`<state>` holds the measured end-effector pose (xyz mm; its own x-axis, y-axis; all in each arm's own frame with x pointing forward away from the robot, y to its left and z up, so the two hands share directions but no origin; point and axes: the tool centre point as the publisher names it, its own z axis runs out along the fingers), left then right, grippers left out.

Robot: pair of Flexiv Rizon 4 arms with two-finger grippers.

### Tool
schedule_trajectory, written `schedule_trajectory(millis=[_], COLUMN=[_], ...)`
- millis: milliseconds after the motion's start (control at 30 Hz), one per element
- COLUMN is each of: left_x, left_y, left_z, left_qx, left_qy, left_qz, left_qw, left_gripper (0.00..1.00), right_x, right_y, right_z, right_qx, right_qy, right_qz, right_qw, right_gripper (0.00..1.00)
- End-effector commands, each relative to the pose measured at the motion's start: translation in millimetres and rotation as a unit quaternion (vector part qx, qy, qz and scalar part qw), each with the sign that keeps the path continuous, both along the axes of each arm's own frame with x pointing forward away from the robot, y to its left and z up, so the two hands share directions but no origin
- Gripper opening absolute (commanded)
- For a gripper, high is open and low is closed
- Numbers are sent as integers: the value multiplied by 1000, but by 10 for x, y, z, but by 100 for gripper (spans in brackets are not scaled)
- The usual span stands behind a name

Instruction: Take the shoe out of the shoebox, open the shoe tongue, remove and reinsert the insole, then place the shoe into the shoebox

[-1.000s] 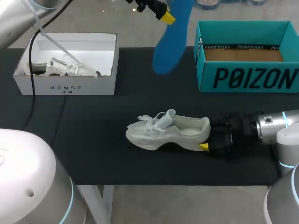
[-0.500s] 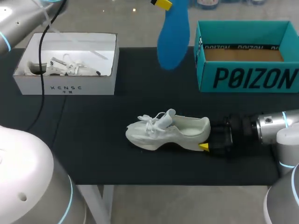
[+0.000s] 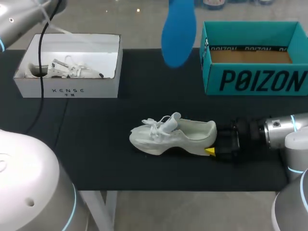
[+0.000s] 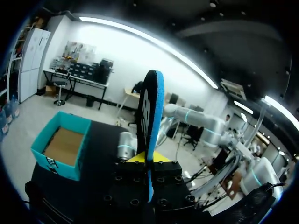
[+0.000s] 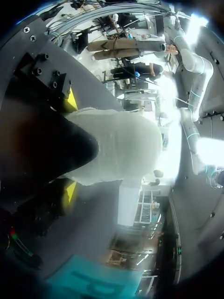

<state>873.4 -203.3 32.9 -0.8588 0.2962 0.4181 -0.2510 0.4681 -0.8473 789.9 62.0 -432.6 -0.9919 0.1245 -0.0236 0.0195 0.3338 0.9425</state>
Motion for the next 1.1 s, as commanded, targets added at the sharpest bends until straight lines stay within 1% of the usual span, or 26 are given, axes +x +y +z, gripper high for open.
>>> schedule_trajectory(millis=[33, 133, 500, 533, 567, 700, 867, 933, 1100], left_x=[-124, -147, -147, -147, -147, -147, -147, -147, -147], left_y=[-28, -24, -24, -24, -24, -24, -24, -24, -24], left_z=[-14, -18, -18, -18, -18, -18, -18, -18, -18], left_qx=[11, 2, 2, 2, 2, 2, 2, 2, 2], left_qy=[-3, 3, 3, 3, 3, 3, 3, 3, 3], left_qz=[0, 4, 4, 4, 4, 4, 4, 4, 4], left_qw=[1000, 1000, 1000, 1000, 1000, 1000, 1000, 1000, 1000], left_gripper=[0, 0, 0, 0, 0, 0, 0, 0, 0], right_x=[6, 6, 6, 6, 6, 6, 58, 70, 65], right_y=[24, 24, 24, 24, 24, 24, -165, -216, -408], right_z=[-27, -27, -27, -27, -27, -27, 158, 197, 275], right_qx=[-2, -2, -2, -2, -2, -2, -11, -13, -41], right_qy=[1, 1, 1, 1, 1, 1, -14, -19, -16], right_qz=[0, 0, 0, 0, 0, 0, 1, 2, -10], right_qw=[1000, 1000, 1000, 1000, 1000, 1000, 1000, 1000, 999], right_gripper=[0, 0, 0, 27, 100, 100, 100, 100, 100])
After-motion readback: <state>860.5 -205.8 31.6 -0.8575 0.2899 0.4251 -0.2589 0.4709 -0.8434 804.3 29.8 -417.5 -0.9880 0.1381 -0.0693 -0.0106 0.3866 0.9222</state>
